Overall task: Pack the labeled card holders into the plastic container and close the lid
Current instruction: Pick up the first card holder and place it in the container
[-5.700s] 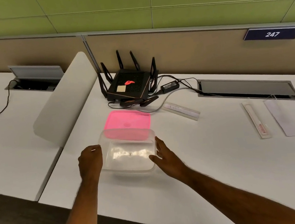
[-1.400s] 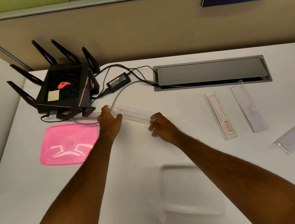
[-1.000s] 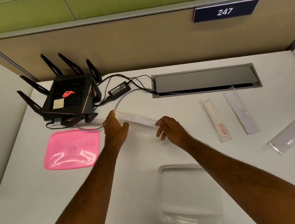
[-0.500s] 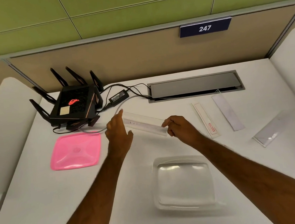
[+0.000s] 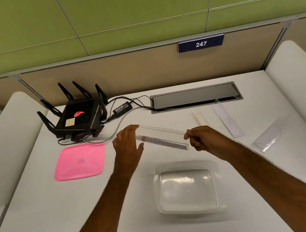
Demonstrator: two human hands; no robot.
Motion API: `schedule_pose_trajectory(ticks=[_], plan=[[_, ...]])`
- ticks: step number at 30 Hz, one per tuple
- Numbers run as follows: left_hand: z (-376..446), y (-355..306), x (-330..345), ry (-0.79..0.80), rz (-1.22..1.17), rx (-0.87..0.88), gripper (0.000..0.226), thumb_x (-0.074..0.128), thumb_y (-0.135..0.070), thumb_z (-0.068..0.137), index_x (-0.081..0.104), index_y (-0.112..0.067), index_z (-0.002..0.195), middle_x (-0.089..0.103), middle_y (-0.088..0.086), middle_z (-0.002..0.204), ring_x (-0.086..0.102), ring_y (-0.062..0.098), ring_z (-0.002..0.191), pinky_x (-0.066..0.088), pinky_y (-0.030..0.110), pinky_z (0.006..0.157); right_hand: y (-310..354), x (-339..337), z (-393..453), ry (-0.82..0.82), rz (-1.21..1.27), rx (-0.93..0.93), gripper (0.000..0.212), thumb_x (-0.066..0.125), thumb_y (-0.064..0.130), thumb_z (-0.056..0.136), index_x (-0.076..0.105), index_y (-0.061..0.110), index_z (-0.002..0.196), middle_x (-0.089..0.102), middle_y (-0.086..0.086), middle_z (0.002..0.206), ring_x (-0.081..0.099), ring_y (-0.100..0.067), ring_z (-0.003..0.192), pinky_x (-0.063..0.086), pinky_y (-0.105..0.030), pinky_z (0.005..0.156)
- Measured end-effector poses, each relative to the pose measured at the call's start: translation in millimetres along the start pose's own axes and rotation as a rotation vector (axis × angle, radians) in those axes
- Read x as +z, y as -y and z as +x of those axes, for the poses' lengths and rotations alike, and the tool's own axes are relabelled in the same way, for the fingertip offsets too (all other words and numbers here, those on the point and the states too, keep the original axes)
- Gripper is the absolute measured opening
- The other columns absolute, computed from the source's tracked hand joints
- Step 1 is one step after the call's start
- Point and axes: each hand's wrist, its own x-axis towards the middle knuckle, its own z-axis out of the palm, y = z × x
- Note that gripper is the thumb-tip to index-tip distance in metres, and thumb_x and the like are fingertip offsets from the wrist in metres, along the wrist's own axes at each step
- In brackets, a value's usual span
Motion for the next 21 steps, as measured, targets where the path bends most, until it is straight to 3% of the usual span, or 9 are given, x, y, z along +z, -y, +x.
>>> schedule_pose_trajectory(ticks=[4,10,13,16,21], plan=[[-5.7,-6.7,-4.1,-0.002,-0.027,0.056,0.059,0.087,-0.024,0.079,0.059,-0.016,0.131,0.060,0.005,0.137,0.053,0.030,0.126,0.043,0.044,0.099,-2.0,-12.6,-9.5,0.036,0.057,0.061,0.033,0.043,0.018,0.107,0.067,0.001,0.091,0.041,-0.003,0.052,0.036,-0.013,0.046,0.033,-0.024,0.049],[-14.8,-10.8,-10.5,0.071,-0.048,0.129,0.064,0.089,-0.034,0.076,0.062,-0.017,0.131,0.062,0.002,0.134,0.050,0.026,0.128,0.041,0.037,0.100,-9.4,-24.6,-16.9,-0.026,0.015,0.099,0.034,0.045,0.022,0.107,0.068,0.000,0.096,0.048,-0.006,0.060,0.038,-0.013,0.050,0.034,-0.024,0.050],[-18.6,-12.1,-12.5,0.089,-0.074,0.132,0.066,0.091,-0.035,0.072,0.064,-0.020,0.130,0.065,-0.001,0.131,0.052,0.024,0.126,0.040,0.037,0.101,-15.8,-26.2,-17.7,-0.120,-0.064,0.059,0.029,0.054,0.023,0.103,0.070,0.000,0.104,0.063,-0.012,0.081,0.054,-0.018,0.063,0.045,-0.028,0.059],[-21.7,-13.1,-13.3,0.110,-0.101,0.119,0.070,0.093,-0.037,0.070,0.064,-0.021,0.131,0.068,-0.003,0.129,0.054,0.023,0.126,0.043,0.042,0.104,-24.6,-25.8,-21.6,-0.195,-0.227,-0.058,0.022,0.051,0.019,0.104,0.071,0.012,0.110,0.069,-0.010,0.106,0.065,-0.022,0.089,0.054,-0.031,0.070],[-27.5,-13.6,-12.0,0.125,-0.120,0.081,0.071,0.093,-0.040,0.068,0.064,-0.023,0.130,0.070,-0.006,0.125,0.058,0.021,0.121,0.045,0.039,0.102,-39.9,-22.5,-29.5,-0.253,-0.206,-0.168,0.025,0.044,0.033,0.108,0.065,0.021,0.113,0.068,-0.007,0.111,0.066,-0.024,0.109,0.061,-0.029,0.077]])
